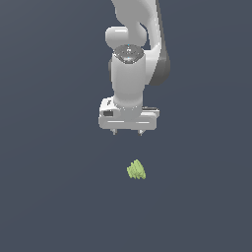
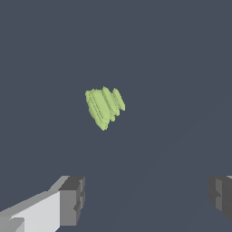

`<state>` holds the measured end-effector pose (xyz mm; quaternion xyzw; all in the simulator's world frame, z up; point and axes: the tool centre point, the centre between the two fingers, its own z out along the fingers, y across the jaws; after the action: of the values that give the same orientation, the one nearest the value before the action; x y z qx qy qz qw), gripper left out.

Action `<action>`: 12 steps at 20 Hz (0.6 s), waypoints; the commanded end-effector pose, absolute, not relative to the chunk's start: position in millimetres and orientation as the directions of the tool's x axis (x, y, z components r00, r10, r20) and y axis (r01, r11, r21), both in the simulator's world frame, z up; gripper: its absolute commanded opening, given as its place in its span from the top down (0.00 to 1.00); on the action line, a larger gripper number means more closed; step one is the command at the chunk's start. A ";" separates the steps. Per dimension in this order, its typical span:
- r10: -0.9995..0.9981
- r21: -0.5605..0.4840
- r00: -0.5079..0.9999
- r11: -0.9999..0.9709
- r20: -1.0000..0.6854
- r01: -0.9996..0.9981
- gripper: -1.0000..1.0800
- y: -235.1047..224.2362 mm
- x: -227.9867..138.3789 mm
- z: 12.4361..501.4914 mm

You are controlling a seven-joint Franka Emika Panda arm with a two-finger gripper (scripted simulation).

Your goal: Pick up the object and move it to a goal position.

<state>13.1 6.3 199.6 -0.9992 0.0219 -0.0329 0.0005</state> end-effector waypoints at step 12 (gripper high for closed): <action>0.007 0.011 0.999 -1.000 0.041 0.006 0.04 19.9 8.1 188.1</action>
<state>8.8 19.2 188.4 -0.9998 -0.0019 -0.0213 -0.0048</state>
